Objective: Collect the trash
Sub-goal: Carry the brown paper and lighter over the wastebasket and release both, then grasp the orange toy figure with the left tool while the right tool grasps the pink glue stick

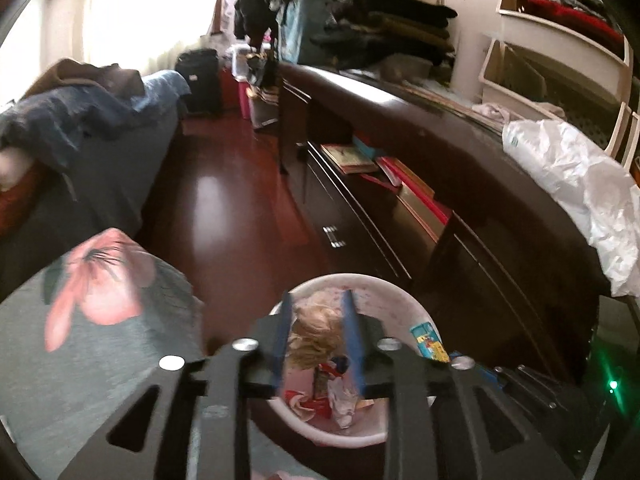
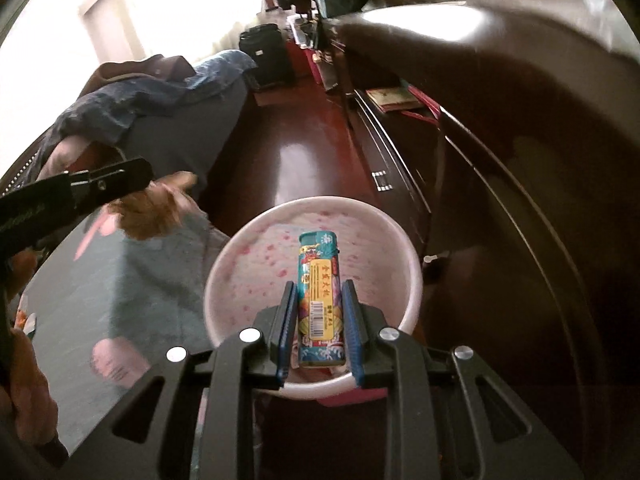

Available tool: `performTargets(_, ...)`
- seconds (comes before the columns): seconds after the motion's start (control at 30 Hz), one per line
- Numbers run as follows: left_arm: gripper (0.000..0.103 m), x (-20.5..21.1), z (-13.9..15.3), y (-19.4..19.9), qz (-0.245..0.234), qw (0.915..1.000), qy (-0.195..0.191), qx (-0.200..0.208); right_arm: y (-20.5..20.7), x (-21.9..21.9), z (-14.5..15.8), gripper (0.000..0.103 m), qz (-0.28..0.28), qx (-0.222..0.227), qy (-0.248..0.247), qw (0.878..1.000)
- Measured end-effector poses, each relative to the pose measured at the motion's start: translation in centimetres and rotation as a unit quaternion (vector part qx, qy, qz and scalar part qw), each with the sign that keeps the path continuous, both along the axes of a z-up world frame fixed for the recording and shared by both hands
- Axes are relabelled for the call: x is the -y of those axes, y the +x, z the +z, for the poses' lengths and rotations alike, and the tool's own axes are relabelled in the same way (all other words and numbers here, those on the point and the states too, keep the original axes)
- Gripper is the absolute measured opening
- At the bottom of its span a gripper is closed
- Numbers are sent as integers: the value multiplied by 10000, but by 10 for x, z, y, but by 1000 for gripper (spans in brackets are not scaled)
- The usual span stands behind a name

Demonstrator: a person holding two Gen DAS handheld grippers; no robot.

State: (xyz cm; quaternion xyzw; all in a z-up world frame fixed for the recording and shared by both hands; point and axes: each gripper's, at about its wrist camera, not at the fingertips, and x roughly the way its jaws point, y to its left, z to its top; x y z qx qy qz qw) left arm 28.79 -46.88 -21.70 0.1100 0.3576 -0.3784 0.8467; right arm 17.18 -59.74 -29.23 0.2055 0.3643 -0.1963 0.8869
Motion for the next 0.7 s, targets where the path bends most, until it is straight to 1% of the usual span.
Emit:
performTargets(0.03, 56, 3, -4, 3, -49, 10000, -17, -38, 2, 4, -3, 24, -15, -3, -16, 10000)
performTargets(0.07, 79, 6, -7, 5, -78, 9999, -45, -48, 7, 8, -7, 25, -30, -3, -30, 10000)
performTargets(0.1, 85, 7, -8, 7, -71, 9999, -84, -8, 10, 10, -10, 26, -47, 2, -38, 10000)
performTargets(0.13, 87, 7, -9, 8, -39, 9999, -105, 43, 14, 12, -12, 28, -59, -6, -60, 10000)
performTargets(0.17, 87, 7, -8, 9, -4, 9999, -102, 103, 17, 13, -15, 33, -82, -15, -80, 9999)
performTargets(0.2, 88, 6, -7, 10, 14, 9999, -90, 137, 18, 15, -17, 34, -106, -3, -84, 9999)
performTargets(0.27, 95, 2, -4, 12, 87, 9997, -139, 188, 21, 16, -19, 36, -111, -2, -51, 9999)
performTargets(0.33, 96, -3, 1, 12, 141, 9994, -186, 250, 19, 13, -18, 37, -101, 18, -42, 9999)
performTargets(0.37, 97, -5, 3, 11, 170, 9992, -182, 311, 18, 13, -18, 41, -110, 22, -58, 9999)
performTargets(0.4, 98, -7, 4, 11, 194, 9990, -166, 357, 18, 11, -17, 46, -114, 23, -75, 9999)
performTargets(0.43, 99, -9, 6, 8, 236, 9987, -141, 440, 16, 8, -16, 48, -112, 31, -100, 9999)
performTargets(0.53, 99, -15, 12, 2, 281, 9977, -117, 603, 12, 1, -10, 51, -99, 13, -132, 9999)
performTargets(0.63, 99, -23, 20, -6, 349, 9962, -75, 791, 4, -11, -2, 57, -75, 23, -131, 9999)
performTargets(0.7, 99, -34, 27, -12, 431, 9949, -79, 912, 1, -17, 3, 63, -64, 38, -160, 9998)
